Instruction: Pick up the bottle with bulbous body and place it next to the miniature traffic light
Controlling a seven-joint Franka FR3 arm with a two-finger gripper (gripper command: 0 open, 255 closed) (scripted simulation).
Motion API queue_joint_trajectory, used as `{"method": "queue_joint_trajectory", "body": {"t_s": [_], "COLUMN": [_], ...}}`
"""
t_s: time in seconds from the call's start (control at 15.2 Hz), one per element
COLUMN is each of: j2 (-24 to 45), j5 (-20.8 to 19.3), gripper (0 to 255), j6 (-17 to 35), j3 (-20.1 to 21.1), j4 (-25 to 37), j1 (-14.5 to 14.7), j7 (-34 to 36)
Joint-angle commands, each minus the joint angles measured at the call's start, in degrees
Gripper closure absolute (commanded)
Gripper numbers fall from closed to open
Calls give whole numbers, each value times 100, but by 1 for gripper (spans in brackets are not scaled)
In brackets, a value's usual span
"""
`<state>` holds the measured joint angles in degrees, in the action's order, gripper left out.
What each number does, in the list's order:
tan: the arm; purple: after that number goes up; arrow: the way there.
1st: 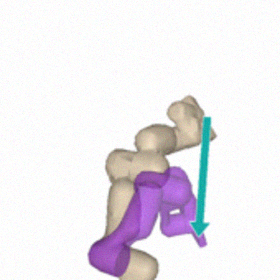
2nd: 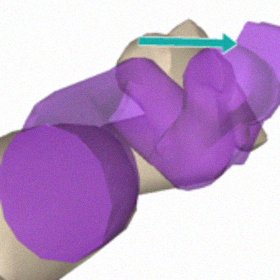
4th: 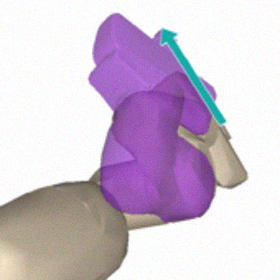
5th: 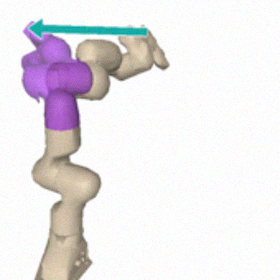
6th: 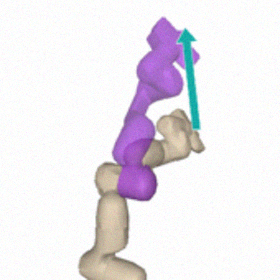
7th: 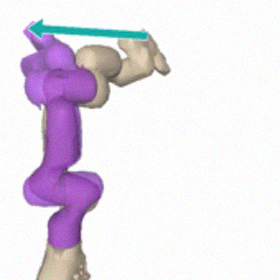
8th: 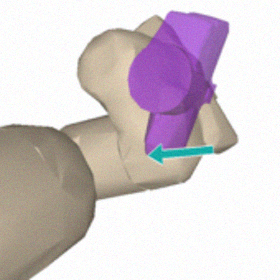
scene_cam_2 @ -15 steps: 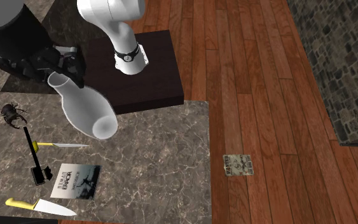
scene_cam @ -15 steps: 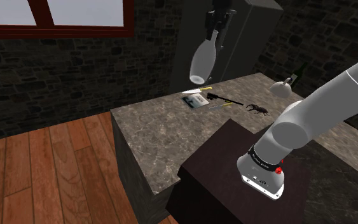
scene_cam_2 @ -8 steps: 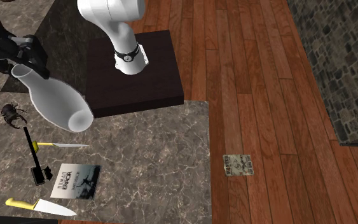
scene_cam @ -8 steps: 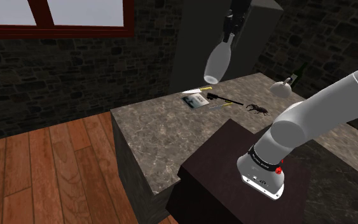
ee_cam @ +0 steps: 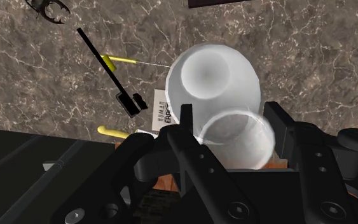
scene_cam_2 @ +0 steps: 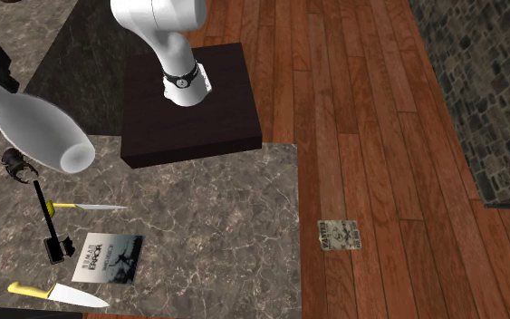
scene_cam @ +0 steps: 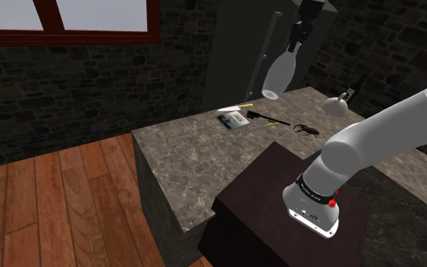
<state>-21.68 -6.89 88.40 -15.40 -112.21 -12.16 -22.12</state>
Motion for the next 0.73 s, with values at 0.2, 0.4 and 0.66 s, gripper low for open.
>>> {"method": "queue_joint_trajectory", "body": {"t_s": [0.2, 0.4, 0.66], "j2": [63, 174, 421], "j5": [-198, -282, -334], "gripper": [255, 255, 255], "j6": [24, 39, 68], "j3": [-518, -833, -1277], "j4": [112, 254, 531], "j1": [-236, -368, -530], "j7": [-734, -1179, -1799]}}
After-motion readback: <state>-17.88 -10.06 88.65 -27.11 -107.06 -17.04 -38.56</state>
